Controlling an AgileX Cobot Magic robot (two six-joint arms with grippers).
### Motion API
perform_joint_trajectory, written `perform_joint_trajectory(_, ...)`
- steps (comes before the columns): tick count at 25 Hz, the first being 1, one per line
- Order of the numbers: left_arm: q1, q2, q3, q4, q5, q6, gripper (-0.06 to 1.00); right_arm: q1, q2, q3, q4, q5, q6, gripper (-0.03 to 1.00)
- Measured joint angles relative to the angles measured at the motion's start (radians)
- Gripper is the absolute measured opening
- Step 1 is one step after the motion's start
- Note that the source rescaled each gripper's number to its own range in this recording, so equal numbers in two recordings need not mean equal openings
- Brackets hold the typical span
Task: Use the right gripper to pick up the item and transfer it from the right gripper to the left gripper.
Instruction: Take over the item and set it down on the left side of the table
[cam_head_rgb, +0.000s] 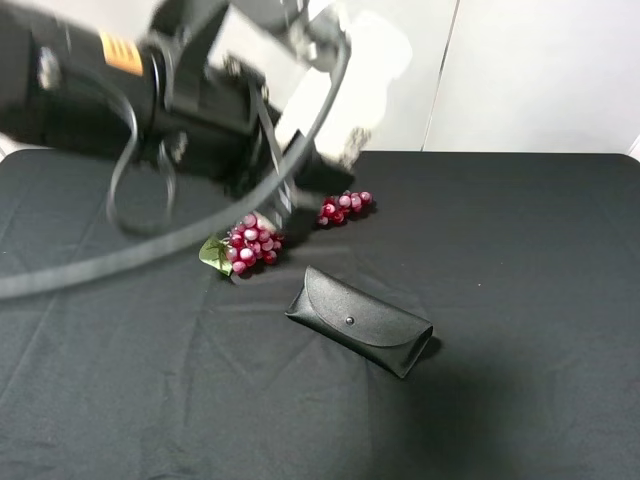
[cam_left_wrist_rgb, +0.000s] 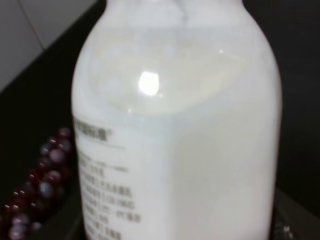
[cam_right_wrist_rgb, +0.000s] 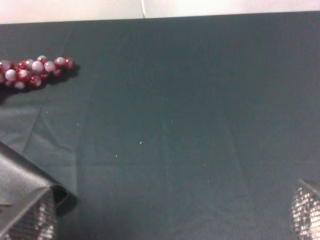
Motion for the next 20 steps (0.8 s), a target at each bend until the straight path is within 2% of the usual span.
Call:
perform_joint_trajectory(9,0.162,0.001,-0.117,0.002,0.163,-0.003,0.03,0.0,0.0,0.0,0.0,0.0,0.0,1.0)
perform_joint_trajectory(20,0.387,0.001,-0.129,0.013,0.314,-0.062,0.03,0.0,0.0,0.0,0.0,0.0,0.0,1.0)
